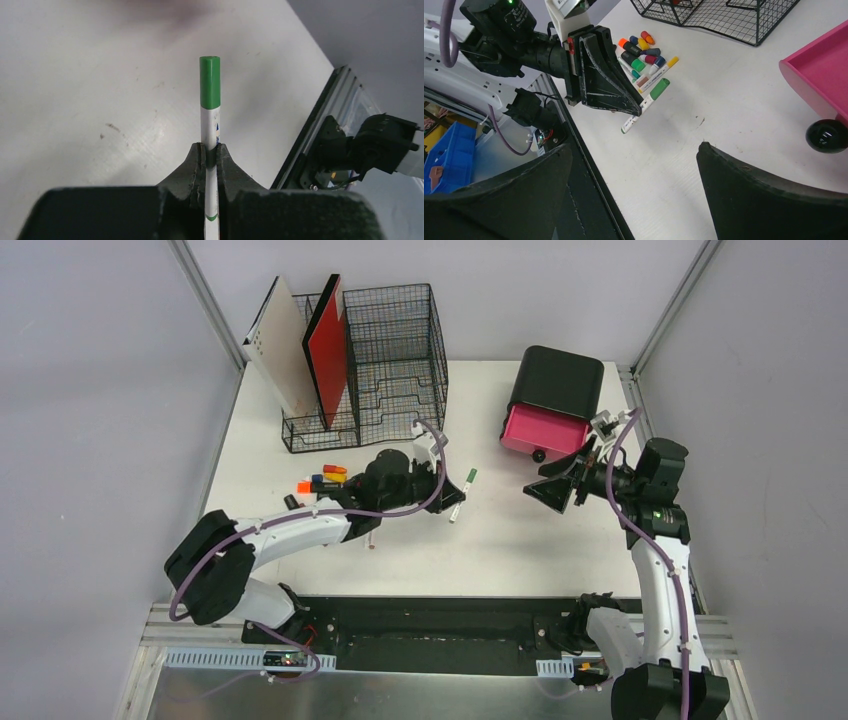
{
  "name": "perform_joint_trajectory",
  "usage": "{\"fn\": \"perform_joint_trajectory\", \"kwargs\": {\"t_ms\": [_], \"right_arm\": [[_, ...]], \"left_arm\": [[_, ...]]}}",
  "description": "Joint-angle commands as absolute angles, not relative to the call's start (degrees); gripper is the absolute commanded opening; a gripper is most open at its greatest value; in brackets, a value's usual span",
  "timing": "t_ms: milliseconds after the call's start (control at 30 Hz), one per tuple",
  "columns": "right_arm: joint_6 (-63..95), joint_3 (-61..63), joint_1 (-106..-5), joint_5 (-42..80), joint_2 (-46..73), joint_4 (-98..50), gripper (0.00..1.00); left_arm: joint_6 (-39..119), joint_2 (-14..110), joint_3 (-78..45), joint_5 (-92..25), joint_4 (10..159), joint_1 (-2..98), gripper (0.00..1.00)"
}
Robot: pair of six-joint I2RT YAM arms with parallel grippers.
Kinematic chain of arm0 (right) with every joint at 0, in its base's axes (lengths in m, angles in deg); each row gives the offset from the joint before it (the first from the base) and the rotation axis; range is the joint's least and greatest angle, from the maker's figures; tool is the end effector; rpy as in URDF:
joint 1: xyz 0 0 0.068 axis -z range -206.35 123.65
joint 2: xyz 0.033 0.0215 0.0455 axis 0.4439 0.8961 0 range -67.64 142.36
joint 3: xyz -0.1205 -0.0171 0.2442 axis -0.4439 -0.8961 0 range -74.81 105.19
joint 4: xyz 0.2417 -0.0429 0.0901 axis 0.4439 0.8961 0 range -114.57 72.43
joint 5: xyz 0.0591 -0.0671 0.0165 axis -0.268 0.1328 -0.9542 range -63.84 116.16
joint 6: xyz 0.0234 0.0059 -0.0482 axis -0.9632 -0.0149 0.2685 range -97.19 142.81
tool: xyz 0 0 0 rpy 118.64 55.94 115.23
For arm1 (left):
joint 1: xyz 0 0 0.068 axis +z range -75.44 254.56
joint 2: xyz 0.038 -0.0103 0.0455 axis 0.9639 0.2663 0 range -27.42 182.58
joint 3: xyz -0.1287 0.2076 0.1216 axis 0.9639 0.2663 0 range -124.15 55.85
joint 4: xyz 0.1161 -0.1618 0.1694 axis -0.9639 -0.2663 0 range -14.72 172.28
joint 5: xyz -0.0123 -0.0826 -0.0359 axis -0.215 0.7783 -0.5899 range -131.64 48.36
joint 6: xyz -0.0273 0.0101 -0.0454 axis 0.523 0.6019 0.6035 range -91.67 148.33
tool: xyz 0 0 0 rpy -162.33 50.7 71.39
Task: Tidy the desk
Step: Pick up the stationery from the center of the board.
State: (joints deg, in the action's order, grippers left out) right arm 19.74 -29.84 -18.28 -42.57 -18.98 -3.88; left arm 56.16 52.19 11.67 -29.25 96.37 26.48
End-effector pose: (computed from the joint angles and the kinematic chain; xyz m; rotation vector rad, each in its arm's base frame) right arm 0.1762 0.0085 0.3200 -0.5815 1.7668 1.1149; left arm 0.2003 -0.2343 0.2405 0.5196 2.0295 -1.0562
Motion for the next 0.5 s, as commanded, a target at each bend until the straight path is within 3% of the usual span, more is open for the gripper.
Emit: {"fn": "perform_joint_trajectory", "kwargs": {"t_ms": [0,233,467], "right_arm": [[17.1,-30.4,-18.0,-45.9,-18.5,-8.7,0.99],[17.0,-30.8,-21.4,-45.2,-15.7,-9.6,0.99],[13.6,-31.2,-26.1,-41.8,-11.8,-12.7,0.97]], "left_arm": [[55.1,54.3,8.5,-24.2,111.6,25.9,0.0],[64.6,58.5,10.5,-24.8,129.4,25.8,0.0],[72.6,64.8,10.8,-33.0,142.7,22.5,0.0]]}}
